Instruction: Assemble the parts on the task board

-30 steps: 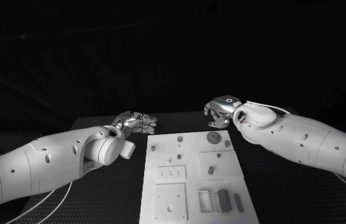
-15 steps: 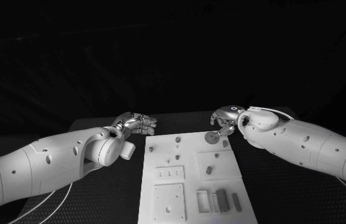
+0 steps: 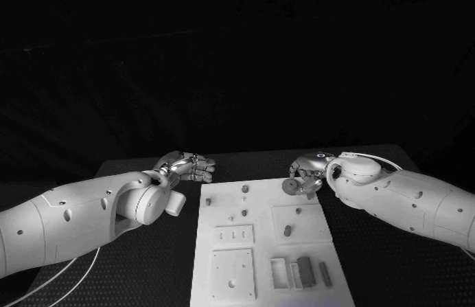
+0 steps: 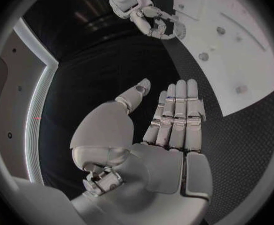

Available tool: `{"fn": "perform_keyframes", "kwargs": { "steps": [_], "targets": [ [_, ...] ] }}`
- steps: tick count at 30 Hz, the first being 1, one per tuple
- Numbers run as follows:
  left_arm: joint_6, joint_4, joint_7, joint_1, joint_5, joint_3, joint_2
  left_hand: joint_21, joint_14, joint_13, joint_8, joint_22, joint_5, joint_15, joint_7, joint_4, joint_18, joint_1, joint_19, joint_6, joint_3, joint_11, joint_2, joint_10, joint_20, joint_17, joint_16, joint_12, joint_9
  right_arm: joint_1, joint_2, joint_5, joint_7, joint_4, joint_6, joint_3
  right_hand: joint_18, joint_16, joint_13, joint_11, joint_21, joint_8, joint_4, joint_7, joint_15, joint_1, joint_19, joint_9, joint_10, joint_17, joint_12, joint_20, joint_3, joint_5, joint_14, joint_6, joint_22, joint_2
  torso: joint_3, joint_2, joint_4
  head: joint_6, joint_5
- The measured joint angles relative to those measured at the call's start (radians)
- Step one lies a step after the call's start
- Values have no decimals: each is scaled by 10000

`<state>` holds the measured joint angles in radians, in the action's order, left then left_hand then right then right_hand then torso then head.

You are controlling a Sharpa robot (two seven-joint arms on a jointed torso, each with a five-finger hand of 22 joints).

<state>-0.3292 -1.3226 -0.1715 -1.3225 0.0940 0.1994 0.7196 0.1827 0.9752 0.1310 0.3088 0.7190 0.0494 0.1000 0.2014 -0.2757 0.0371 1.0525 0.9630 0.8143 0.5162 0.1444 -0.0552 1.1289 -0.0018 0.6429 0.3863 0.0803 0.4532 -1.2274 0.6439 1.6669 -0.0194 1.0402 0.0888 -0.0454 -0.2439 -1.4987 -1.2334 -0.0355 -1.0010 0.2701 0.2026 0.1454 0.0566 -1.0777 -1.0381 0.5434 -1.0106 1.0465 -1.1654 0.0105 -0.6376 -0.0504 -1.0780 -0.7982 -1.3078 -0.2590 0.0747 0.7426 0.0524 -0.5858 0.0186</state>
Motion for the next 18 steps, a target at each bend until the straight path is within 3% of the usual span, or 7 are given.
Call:
{"fn": "perform_keyframes", "kwargs": {
  "steps": [7,16,18],
  "targets": [
    [7,-1,2,0,0,0,-10,0,0,0,0,9,0,0,0,0,0,0,0,0,0,0,0,0,0,0,0,0,0,59,-139,-33,12,-208,60,-16,-1,-116,108,1,-59,107,0,-102,-1,-54,-34,54,1,-94,-115,-33,0,0,-1,-102,0,236,-12,0,-5,-18,9],
    [18,21,2,1,0,0,-14,0,0,0,0,7,0,0,1,0,0,0,0,0,0,0,0,0,0,9,0,0,0,71,-275,-90,45,-430,71,-49,3,-230,307,1,-117,173,271,-145,-36,-98,3,69,1,-258,-260,-70,12,0,38,-146,-1,1020,-19,3,12,-72,34],
    [19,21,2,2,0,0,-13,0,0,0,0,7,0,0,0,0,0,0,0,0,0,0,0,0,0,9,0,-7,0,86,-295,-101,56,-445,70,-55,3,-243,344,1,-155,173,335,-147,-14,-71,3,69,1,-287,-313,-70,27,0,60,-147,-1,1091,-19,5,12,-87,27]
  ]
}}
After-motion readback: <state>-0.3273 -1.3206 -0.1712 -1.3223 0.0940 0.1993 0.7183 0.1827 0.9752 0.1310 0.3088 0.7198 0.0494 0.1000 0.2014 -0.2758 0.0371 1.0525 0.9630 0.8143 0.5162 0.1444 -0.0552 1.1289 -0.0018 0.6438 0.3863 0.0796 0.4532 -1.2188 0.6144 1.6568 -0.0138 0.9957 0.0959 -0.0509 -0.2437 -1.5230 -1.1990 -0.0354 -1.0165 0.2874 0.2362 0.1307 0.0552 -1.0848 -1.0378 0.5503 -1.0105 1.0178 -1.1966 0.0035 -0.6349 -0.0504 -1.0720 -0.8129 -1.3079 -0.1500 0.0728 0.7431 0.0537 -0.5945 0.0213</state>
